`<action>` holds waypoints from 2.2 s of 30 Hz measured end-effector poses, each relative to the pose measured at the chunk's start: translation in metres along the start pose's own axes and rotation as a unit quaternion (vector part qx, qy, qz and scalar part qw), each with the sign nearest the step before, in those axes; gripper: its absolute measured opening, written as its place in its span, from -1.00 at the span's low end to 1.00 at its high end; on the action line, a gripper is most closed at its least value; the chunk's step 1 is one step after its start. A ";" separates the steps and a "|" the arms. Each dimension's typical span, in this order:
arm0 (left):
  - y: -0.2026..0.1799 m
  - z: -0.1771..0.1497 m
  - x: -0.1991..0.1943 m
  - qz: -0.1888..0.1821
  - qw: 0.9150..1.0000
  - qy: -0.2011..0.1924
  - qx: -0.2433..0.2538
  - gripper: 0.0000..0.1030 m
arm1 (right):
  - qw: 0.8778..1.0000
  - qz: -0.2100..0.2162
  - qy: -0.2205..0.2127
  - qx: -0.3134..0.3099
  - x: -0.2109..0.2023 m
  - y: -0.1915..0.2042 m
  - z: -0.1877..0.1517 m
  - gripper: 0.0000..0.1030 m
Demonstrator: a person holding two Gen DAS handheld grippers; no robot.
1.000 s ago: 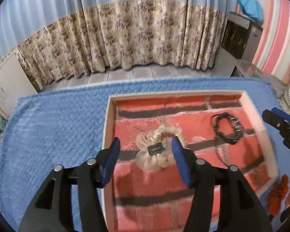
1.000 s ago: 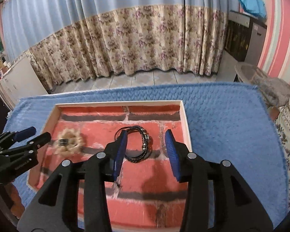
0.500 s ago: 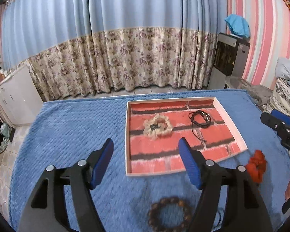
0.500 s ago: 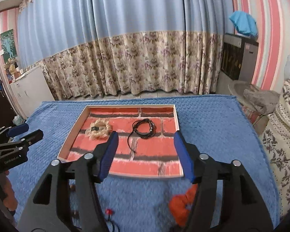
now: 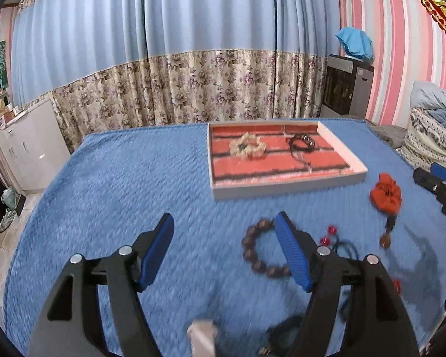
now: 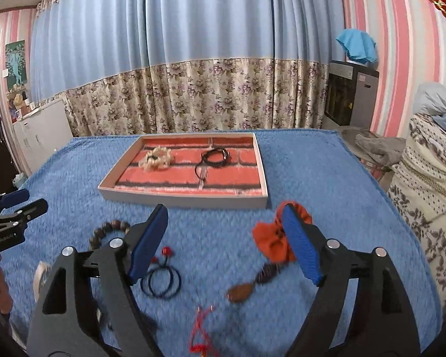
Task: Organize jewelry
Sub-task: 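Move both tools back toward the white watch and black hair claw, then grasp the white link watch with the left tool while the right tool grasps the black hair claw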
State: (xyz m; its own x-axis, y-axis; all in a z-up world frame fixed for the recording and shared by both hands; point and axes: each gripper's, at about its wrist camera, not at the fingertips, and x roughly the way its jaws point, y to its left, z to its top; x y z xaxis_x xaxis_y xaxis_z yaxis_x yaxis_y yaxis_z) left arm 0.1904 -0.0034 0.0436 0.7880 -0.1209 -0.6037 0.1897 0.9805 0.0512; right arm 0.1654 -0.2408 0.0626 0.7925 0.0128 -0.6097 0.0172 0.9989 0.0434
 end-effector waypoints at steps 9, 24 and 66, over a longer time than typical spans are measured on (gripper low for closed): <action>0.016 -0.054 -0.021 0.017 1.000 -0.002 -0.017 0.77 | 0.999 -0.028 0.001 -0.028 -0.016 0.014 -0.050 0.64; 0.028 -0.092 -0.024 0.015 0.999 0.026 -0.030 0.77 | 0.999 -0.020 0.016 -0.026 -0.030 0.047 -0.094 0.67; 0.038 -0.108 0.016 -0.038 0.995 0.092 -0.029 -0.16 | 0.994 -0.020 0.104 -0.025 0.021 0.094 -0.121 -0.09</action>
State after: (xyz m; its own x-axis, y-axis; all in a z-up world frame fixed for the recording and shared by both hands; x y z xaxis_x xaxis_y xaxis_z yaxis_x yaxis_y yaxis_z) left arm 0.1467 0.0485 -0.0501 0.6508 -0.1697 -0.7401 0.2055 0.9777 -0.0435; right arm 0.1103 -0.1417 -0.0417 0.6491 -0.0234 -0.7604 0.0118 0.9997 -0.0206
